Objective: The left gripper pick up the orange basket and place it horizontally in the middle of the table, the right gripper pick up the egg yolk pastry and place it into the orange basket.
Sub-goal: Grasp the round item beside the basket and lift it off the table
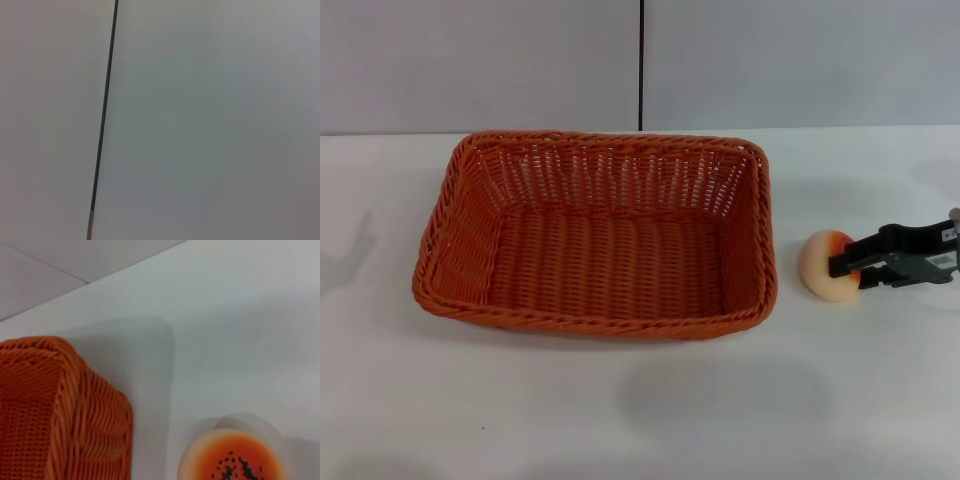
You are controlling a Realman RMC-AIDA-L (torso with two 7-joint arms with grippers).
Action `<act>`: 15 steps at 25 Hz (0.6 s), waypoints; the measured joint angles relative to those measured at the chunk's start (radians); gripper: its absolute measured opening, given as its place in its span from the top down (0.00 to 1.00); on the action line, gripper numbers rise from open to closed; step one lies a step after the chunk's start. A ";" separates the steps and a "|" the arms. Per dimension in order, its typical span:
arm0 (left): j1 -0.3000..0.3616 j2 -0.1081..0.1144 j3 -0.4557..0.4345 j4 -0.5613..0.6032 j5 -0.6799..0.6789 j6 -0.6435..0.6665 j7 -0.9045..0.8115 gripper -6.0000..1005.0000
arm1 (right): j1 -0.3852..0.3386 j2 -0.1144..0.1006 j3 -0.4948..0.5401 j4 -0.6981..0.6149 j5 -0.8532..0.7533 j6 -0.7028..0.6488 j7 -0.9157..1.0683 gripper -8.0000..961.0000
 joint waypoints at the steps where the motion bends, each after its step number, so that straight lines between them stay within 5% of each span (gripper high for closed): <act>1: 0.000 0.000 0.000 0.000 0.000 0.001 -0.001 0.17 | -0.003 -0.001 0.004 -0.002 0.002 0.001 0.000 0.36; 12: 0.000 -0.001 -0.001 -0.002 -0.002 0.034 -0.006 0.17 | -0.056 -0.022 0.014 -0.071 0.125 0.052 -0.039 0.72; 15: 0.004 -0.001 -0.002 -0.002 -0.011 0.047 -0.006 0.17 | -0.078 -0.020 0.037 -0.129 0.129 0.089 -0.036 0.75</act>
